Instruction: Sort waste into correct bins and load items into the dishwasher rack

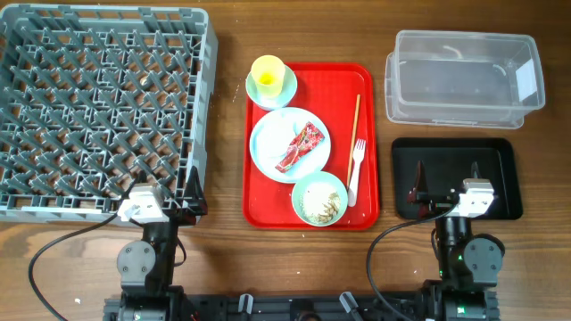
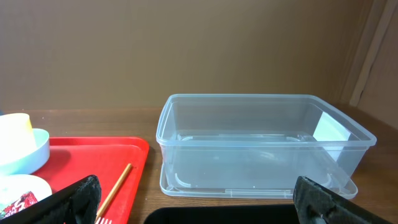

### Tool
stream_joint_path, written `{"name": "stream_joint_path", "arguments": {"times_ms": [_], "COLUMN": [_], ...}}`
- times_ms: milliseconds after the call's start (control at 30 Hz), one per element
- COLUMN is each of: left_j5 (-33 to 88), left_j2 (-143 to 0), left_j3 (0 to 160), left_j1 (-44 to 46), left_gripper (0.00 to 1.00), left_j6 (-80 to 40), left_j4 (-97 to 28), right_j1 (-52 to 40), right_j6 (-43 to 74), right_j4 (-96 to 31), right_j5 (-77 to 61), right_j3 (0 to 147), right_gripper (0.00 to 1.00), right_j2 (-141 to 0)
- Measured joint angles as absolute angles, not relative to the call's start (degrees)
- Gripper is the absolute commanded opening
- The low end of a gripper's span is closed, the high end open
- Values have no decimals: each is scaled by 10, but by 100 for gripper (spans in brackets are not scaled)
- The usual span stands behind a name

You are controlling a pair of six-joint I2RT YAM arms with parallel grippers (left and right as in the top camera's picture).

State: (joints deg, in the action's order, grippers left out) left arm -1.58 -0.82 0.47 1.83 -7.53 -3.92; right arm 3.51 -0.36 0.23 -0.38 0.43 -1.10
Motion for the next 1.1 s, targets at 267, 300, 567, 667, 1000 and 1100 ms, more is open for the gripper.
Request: {"name": "stream_joint_path", "arguments": {"times_ms": [267,300,567,667,1000,1100], "left_j5": [-16,-16,-16,-16,-16,-16], "left_j2": [-8,-8,-8,-8,-8,-8], "left_j3": [5,5,5,5,5,5], "left_j1": [18,18,18,18,18,18], "left_gripper": [100,100,100,100,100,100], "left_j6": [-75,-75,-75,-75,-75,-75], "left_j4": [-39,-39,-39,-39,-39,-39], "right_j1": [35,35,35,35,35,35], "right_j6": [-4,-4,-4,-4,165,448], "right_j4": [2,2,2,2,16,16], "right_j5": [-4,-4,-4,-4,-160,-319], "right_j3": [4,4,4,4,4,4], "right_gripper": [100,100,100,100,100,100], "right_j2": [-11,-11,-11,-11,-11,-11]}}
